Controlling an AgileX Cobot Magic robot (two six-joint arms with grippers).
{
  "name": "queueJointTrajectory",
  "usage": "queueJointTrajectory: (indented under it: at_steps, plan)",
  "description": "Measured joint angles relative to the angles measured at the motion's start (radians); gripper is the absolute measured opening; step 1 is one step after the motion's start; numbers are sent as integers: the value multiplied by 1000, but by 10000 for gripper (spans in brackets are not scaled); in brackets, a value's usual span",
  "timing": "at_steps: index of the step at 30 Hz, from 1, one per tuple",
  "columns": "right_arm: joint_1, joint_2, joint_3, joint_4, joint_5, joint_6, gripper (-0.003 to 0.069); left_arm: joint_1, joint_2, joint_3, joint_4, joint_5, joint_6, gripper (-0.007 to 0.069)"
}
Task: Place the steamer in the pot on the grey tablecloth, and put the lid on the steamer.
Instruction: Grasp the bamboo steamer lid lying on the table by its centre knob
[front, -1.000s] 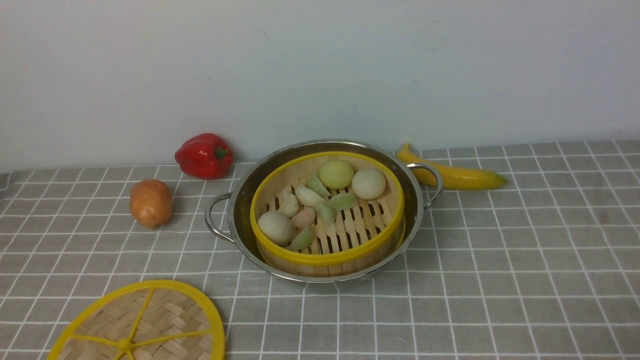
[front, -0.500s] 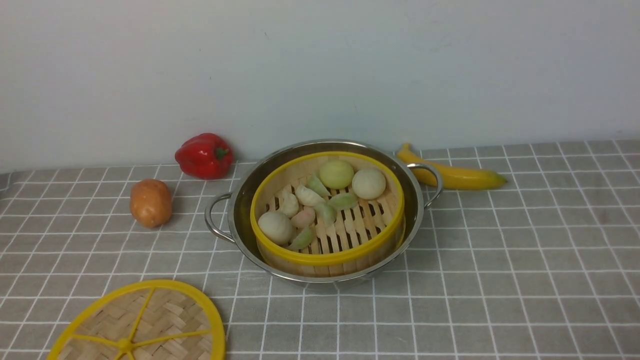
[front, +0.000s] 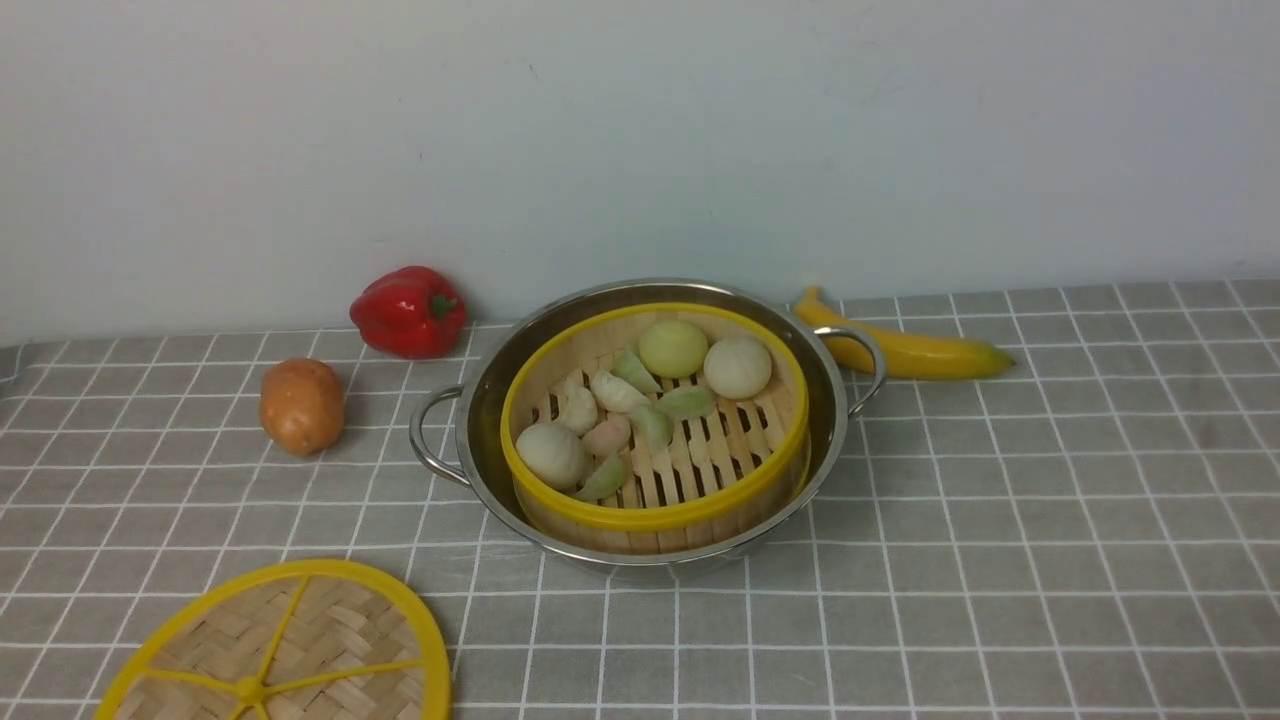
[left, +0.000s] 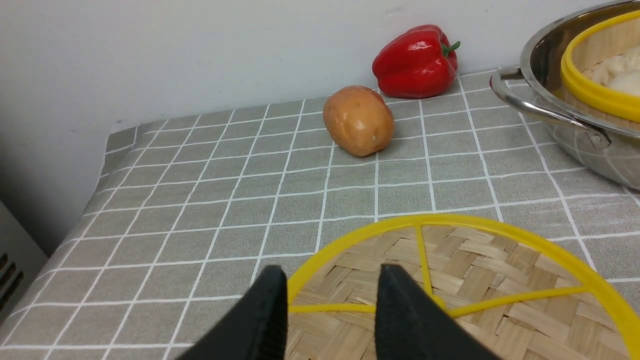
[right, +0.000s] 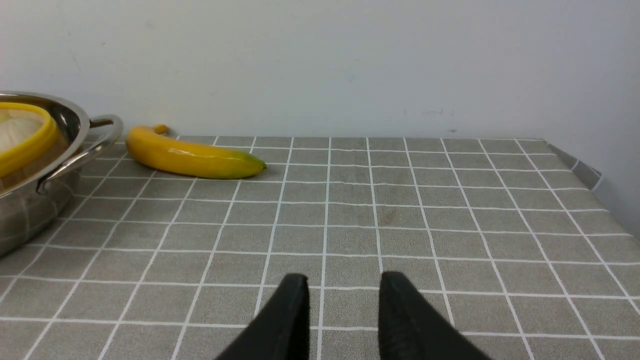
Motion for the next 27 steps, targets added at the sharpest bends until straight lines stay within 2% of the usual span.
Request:
queueJointTrajectory:
  at_steps: [9, 18, 27]
  plan:
    - [0, 0, 0, 0, 0, 0, 239, 0, 0, 0, 33, 0, 0, 244]
    - [0, 0, 0, 0, 0, 0, 240, 0, 0, 0, 2, -47, -12, 244]
    - [0, 0, 0, 0, 0, 0, 240, 0, 0, 0, -286, -441, -100, 244]
